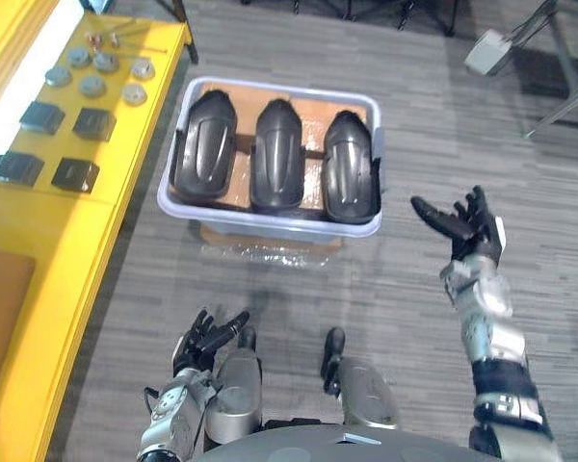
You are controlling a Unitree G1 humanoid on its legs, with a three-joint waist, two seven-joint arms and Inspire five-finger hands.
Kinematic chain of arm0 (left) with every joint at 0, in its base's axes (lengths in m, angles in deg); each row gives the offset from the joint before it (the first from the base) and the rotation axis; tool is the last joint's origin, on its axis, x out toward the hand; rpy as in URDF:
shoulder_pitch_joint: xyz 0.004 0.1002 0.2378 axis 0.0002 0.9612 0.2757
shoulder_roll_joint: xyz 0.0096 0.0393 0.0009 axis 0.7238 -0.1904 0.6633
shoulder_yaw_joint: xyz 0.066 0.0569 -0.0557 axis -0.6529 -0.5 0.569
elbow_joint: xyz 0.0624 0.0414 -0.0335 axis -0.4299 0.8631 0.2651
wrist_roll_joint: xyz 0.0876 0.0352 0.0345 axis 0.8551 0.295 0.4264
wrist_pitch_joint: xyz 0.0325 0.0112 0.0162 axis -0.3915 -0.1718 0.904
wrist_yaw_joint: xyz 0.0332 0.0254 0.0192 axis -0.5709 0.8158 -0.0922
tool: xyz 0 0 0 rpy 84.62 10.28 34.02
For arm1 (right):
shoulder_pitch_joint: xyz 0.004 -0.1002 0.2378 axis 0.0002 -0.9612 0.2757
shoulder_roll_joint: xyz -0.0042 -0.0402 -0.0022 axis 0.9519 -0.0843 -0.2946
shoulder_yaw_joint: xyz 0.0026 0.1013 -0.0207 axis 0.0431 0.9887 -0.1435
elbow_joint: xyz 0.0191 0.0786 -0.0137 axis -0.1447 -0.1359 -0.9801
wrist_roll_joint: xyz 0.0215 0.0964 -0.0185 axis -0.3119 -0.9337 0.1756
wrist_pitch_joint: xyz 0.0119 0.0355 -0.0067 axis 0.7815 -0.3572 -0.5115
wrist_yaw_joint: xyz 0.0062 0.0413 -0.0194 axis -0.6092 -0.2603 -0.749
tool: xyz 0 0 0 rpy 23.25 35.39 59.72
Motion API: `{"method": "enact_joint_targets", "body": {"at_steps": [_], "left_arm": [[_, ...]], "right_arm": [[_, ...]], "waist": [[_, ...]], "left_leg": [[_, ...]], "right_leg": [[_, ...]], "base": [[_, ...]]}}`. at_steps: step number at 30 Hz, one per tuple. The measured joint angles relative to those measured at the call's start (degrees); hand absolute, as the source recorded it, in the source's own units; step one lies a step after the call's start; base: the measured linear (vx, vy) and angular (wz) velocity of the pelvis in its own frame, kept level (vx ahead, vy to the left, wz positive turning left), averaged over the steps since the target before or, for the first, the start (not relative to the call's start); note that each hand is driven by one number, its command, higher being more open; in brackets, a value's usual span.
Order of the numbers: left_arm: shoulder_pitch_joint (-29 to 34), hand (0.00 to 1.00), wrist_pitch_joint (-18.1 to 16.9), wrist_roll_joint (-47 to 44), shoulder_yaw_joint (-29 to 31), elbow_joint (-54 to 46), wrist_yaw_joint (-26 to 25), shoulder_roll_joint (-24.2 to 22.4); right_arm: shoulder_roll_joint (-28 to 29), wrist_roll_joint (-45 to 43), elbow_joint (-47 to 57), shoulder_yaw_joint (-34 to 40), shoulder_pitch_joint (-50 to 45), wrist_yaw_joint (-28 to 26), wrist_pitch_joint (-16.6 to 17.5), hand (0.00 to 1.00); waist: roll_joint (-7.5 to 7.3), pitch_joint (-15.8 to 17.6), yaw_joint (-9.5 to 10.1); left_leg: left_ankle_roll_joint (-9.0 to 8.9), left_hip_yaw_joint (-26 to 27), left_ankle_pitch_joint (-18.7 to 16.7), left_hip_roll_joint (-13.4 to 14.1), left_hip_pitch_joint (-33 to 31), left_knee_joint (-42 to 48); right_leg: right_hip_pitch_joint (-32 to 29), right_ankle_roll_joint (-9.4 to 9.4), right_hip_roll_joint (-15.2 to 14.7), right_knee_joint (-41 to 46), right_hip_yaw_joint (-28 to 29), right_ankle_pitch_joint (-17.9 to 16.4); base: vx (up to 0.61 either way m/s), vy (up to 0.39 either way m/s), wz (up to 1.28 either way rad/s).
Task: Walk over and take three plastic housings, then place them on the shelf
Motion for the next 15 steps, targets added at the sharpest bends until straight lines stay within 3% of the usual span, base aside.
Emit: {"method": "enact_joint_targets", "body": {"at_steps": [2, 5, 10, 15], "left_arm": [[-0.18, 1.0, -0.13, -0.01, -0.19, 0.18, 0.11, 0.11], [-1.49, 1.0, -0.54, -0.42, -1.65, 1.53, 0.01, 0.29], [-2.77, 1.0, -1.64, -2.69, -2.87, 3.47, 0.03, 0.31], [-3.72, 1.0, -3.93, -5.13, -5.83, 5.08, 0.09, 0.34]], "right_arm": [[-1.56, -0.11, -4.52, 0.01, 4.24, -0.01, -0.46, 1.0], [-4.95, -0.53, -10.51, -0.17, 9.89, -0.07, -1.69, 1.0], [-10.72, -0.5, -19.39, -2.81, 17.3, -0.68, -3.15, 1.0], [-16.8, -0.21, -26.5, -5.83, 23.29, -1.87, -4.17, 1.0]], "waist": [[0.05, 0.15, 0.37], [1.28, 1.02, 1.51], [2.82, 2.81, 1.49], [5.38, 3.91, 1.85]], "left_leg": [[0.32, -0.57, -0.2, -0.48, -2.27, 1.5], [0.74, -1.33, -0.47, -1.43, -5.25, 3.93], [1.21, -2.09, -0.56, -2.41, -9.1, 6.54], [1.77, -2.21, -0.2, -3.15, -12.16, 7.7]], "right_leg": [[-2.16, 0.19, -0.83, 2.13, -0.11, -1.15], [-4.96, 0.43, -2.0, 5.21, -0.25, -2.09], [-7.94, 0.49, -3.16, 7.45, -0.48, -2.61], [-11.06, 0.89, -4.01, 8.7, -0.29, -2.33]], "base": [[-0.06, 0.029, 0.2], [-0.06, 0.039, 0.18], [-0.09, 0.042, 0.09], [-0.05, 0.029, 0.02]]}}
